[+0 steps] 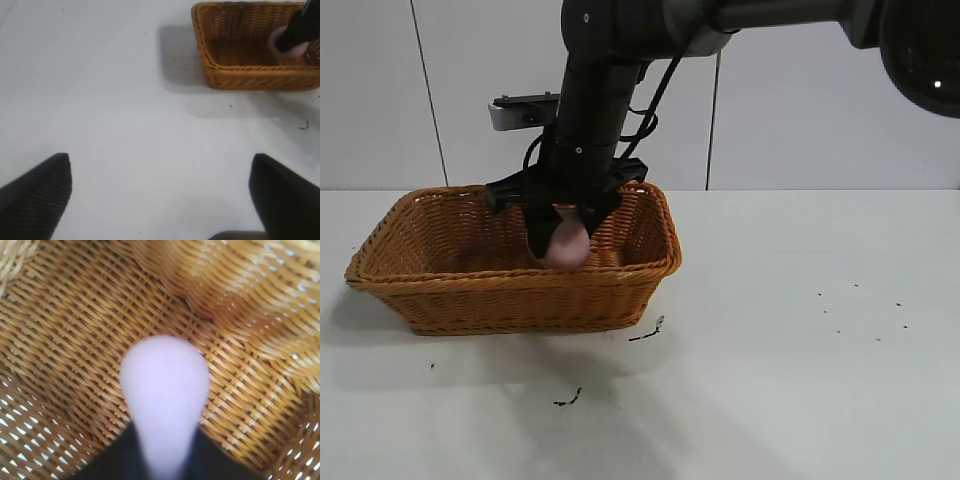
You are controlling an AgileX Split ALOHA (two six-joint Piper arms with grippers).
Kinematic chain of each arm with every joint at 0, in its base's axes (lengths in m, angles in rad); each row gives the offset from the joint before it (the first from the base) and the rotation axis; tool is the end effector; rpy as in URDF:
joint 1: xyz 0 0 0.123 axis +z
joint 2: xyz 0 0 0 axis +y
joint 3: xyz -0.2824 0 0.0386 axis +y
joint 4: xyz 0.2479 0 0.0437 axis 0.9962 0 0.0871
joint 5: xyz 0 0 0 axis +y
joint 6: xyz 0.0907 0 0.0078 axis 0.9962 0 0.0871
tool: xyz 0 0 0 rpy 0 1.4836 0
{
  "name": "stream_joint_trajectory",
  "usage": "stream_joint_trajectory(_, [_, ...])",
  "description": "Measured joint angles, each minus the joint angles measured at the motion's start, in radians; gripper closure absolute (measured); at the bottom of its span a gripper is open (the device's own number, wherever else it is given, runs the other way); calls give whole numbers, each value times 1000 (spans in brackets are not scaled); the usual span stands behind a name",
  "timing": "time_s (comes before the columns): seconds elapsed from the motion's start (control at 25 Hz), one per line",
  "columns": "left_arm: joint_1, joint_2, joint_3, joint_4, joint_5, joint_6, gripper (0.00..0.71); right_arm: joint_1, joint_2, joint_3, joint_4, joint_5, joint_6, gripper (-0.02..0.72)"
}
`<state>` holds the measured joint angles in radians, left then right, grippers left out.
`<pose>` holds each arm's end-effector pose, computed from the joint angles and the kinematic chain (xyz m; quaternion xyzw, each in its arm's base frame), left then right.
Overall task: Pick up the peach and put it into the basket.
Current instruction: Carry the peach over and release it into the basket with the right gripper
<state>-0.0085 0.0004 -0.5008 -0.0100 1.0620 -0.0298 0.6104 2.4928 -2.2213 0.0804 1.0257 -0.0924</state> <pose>-0.0049 -0.0008 0.2773 -0.0089 0.8534 -0.0150 0.5210 0.4315 0.3095 0.1535 -0.3249 0.9278 0.0822 0.1637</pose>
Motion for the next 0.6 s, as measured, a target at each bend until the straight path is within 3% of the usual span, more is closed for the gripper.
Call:
stream_joint_trajectory(0.2, [0,0,0,0,0,0,17,0,-18,-77,-2,84,1,17])
stream_joint_trajectory(0.36, [0,0,0,0,0,0,17,-1,-65,-186,-27,154,16,15])
stream_joint_trajectory(0.6, [0,0,0,0,0,0,17,-80,-134,-231,-65,184,19,15])
